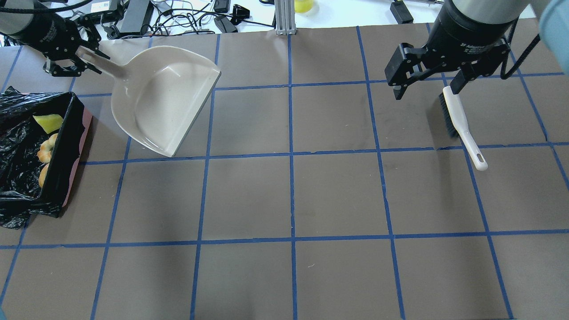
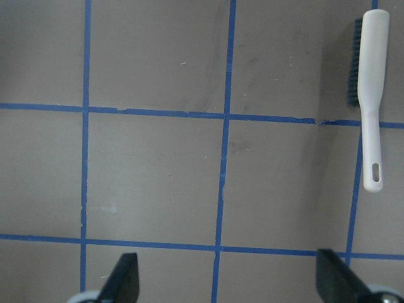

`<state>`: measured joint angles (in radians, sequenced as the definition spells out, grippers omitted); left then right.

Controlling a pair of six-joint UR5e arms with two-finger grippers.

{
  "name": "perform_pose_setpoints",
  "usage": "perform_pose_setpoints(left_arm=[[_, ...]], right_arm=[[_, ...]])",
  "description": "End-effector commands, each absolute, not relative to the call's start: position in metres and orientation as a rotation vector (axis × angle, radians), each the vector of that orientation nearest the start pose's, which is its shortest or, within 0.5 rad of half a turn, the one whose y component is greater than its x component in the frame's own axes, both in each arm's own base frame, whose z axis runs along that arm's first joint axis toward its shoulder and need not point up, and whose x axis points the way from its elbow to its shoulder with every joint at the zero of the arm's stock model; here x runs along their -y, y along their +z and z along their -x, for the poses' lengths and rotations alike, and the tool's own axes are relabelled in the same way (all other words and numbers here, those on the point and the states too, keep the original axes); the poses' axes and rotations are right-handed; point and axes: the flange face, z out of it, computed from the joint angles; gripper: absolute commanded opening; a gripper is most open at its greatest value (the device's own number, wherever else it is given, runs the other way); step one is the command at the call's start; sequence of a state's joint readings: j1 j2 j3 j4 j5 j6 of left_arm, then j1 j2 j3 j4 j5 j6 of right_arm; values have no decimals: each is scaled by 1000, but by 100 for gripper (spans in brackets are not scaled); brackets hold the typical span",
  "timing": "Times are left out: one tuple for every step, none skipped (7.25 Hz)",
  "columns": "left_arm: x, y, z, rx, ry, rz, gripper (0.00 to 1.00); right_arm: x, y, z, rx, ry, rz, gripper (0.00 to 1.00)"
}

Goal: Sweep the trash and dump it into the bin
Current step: 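Bring the emptied dustpan back over the table with the left gripper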

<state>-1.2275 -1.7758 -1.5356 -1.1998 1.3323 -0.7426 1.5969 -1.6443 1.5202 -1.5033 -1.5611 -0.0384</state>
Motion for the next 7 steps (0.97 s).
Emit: perform_pose_setpoints(left_arm=[[623,400,-52,-2837,-136,1904,0],[630,380,-55,-2798,-98,1891,0],[636,365,-59,-2725,-67,1938,0],[643,350,-49,-2690,-27,1965,0],[650,335,-43,-2659,13,1990,0],[654,323,-45,-2625,23,2009,0],[659,306,-39,-2601,38,2000,0]], right_arm=[[459,541,-146,-3130,-89,101,100],[459,541,-146,-3131,-89,101,100],[459,541,-146,-3131,-89,101,100],[459,541,-146,-3131,-89,101,100],[459,541,-147,-3133,-89,104,100],[459,541,-146,-3133,-89,101,100],[460,540,-146,-3133,-87,101,100]])
